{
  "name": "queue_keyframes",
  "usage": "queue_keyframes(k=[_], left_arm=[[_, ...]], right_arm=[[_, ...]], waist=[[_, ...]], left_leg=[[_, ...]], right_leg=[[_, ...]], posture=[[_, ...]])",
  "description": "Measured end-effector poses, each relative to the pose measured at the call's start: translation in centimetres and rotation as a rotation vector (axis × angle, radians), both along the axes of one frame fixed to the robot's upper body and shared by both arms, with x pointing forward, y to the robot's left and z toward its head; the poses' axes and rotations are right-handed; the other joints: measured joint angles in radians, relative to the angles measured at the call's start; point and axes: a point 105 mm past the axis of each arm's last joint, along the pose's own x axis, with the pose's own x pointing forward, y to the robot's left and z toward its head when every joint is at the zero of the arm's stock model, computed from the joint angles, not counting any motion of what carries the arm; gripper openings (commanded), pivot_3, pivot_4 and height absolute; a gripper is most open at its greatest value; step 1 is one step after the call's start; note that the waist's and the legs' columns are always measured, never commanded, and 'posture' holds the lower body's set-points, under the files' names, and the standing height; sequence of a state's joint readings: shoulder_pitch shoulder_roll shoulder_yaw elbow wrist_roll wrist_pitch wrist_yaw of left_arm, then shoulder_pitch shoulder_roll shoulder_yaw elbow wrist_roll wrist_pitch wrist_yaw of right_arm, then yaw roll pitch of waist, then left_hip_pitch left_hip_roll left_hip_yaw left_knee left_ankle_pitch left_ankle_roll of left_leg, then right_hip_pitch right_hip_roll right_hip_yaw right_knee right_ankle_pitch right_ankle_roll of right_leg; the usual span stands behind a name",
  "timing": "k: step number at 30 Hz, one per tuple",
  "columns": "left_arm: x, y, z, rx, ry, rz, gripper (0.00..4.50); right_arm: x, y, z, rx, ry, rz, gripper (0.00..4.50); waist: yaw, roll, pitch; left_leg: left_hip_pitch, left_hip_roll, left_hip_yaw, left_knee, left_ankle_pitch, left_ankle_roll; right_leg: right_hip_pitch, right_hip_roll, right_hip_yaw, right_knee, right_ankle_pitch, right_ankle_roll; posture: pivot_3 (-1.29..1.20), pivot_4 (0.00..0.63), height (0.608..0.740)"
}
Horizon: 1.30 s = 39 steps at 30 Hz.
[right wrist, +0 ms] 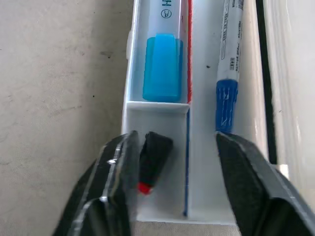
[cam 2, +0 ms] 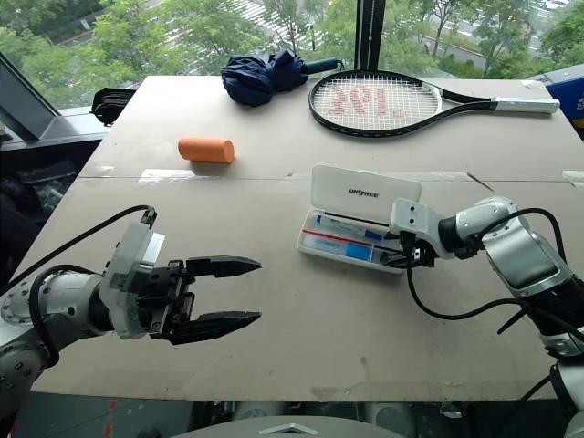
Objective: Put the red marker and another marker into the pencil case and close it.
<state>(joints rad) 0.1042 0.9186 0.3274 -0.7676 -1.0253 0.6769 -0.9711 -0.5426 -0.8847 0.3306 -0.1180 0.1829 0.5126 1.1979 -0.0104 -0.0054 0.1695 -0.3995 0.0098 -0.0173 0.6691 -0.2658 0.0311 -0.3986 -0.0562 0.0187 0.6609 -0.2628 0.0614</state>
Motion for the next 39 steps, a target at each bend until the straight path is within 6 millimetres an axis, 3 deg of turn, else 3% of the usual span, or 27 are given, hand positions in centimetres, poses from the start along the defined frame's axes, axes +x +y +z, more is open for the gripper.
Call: queue_keyframes(k=[3, 7, 10, 13, 14, 17, 20, 22, 25, 31, 34, 38, 39], left_arm=[[-0.1, 0.1, 0.0, 0.003, -0.001, 0.009, 3.59], [-0.1, 0.2, -0.1, 0.004, 0.0, 0.024, 3.59], [0.0, 0.2, -0.2, 0.004, 0.005, 0.032, 3.59], [0.0, 0.3, -0.2, 0.005, 0.004, 0.045, 3.59], [0.0, 0.3, -0.2, 0.005, -0.001, 0.049, 3.59], [-0.1, 0.3, -0.2, 0.006, -0.004, 0.049, 3.59], [-0.1, 0.2, 0.0, 0.006, -0.015, 0.045, 3.59], [0.0, 0.1, 0.1, 0.006, -0.019, 0.045, 3.59], [-0.1, 0.2, -0.1, 0.005, -0.005, 0.058, 3.59], [-0.6, 0.4, -0.2, -0.003, 0.014, 0.084, 3.59], [-0.8, 0.3, -0.2, -0.002, 0.012, 0.09, 3.59], [-0.8, 0.4, -0.1, -0.003, 0.008, 0.101, 3.59], [-0.8, 0.4, -0.1, -0.003, 0.005, 0.1, 3.59]], right_arm=[[-0.5, -0.1, 1.5, 0.104, 0.035, -0.027, 2.73], [-0.3, -2.8, 5.0, 0.241, 0.075, -0.194, 1.55], [0.1, -4.1, 6.0, 0.299, 0.095, -0.296, 0.16], [1.8, -5.7, 6.7, 0.31, 0.069, -0.445, 0.07], [3.7, -7.1, 7.5, 0.305, 0.015, -0.574, 0.07], [6.1, -8.4, 7.8, 0.282, -0.04, -0.721, 0.07], [9.2, -6.4, 5.9, 0.264, 0.007, -0.745, 0.07], [9.4, -4.7, 5.0, 0.273, 0.083, -0.67, 0.07], [7.6, -1.7, 5.9, 0.348, 0.222, -0.433, 0.07], [3.7, 0.2, 7.7, 0.318, 0.273, -0.182, 0.07], [1.5, 1.8, 4.6, 0.247, 0.356, -0.116, 0.07], [1.3, 2.6, 2.2, 0.192, 0.338, -0.147, 0.07], [1.2, 2.9, 0.0, 0.159, 0.313, -0.16, 0.07]], waist=[[0.001, 0.0, 0.0], [0.004, 0.0, 0.0], [0.003, 0.0, 0.0], [-0.004, 0.0, 0.0], [-0.006, 0.0, 0.0], [-0.005, 0.0, 0.0], [-0.008, 0.0, 0.0], [-0.006, 0.001, 0.001], [0.0, 0.001, 0.001], [-0.001, 0.001, 0.001], [-0.001, 0.001, 0.001], [-0.001, -0.001, -0.001], [-0.001, -0.005, -0.004]], left_leg=[[0.0, 0.0, 0.0, 0.0, 0.0, 0.0], [0.0, 0.0, 0.0, 0.0, 0.0, 0.0], [0.0, 0.0, 0.0, 0.0, 0.0, 0.0], [0.001, 0.0, 0.002, 0.0, 0.0, 0.0], [0.001, 0.0, 0.005, 0.0, 0.0, 0.0], [0.0, 0.0, 0.005, -0.001, 0.0, 0.0], [-0.001, 0.0, 0.009, -0.001, 0.0, 0.0], [-0.002, 0.0, 0.008, -0.002, 0.0, 0.0], [-0.006, 0.0, 0.006, -0.001, 0.0, 0.0], [-0.014, -0.001, 0.003, 0.001, 0.0, 0.0], [-0.014, -0.001, 0.002, 0.001, 0.0, 0.0], [-0.013, -0.001, 0.001, 0.001, 0.0, 0.0], [-0.013, -0.001, 0.0, 0.001, 0.0, 0.0]], right_leg=[[0.0, 0.0, 0.0, 0.0, 0.0, 0.0], [0.0, -0.001, 0.0, 0.0, 0.0, 0.0], [0.0, -0.001, 0.0, 0.0, 0.0, 0.0], [0.0, -0.001, 0.001, 0.001, 0.0, 0.0], [-0.001, -0.001, 0.003, 0.001, -0.001, -0.002], [-0.002, 0.0, 0.004, 0.0, 0.0, -0.001], [-0.005, 0.001, 0.007, 0.001, 0.0, 0.0], [-0.006, 0.001, 0.007, 0.001, 0.0, 0.0], [-0.008, -0.001, 0.005, -0.001, 0.0, 0.0], [-0.015, -0.003, 0.001, 0.001, 0.001, 0.001], [-0.014, -0.003, 0.0, 0.002, 0.001, 0.001], [-0.014, -0.003, 0.0, 0.002, 0.001, 0.001], [-0.013, -0.002, -0.001, 0.002, 0.001, 0.0]], posture=[[0.0, 0.15, 0.73], [0.0, 0.15, 0.73], [0.0, 0.15, 0.73], [0.0, 0.15, 0.73], [0.0, 0.15, 0.73], [0.0, 0.15, 0.73], [0.0, 0.15, 0.73], [0.0, 0.15, 0.73], [0.0, 0.15, 0.73], [0.0, 0.15, 0.73], [0.0, 0.15, 0.73], [0.0, 0.15, 0.73], [0.0, 0.15, 0.73]])
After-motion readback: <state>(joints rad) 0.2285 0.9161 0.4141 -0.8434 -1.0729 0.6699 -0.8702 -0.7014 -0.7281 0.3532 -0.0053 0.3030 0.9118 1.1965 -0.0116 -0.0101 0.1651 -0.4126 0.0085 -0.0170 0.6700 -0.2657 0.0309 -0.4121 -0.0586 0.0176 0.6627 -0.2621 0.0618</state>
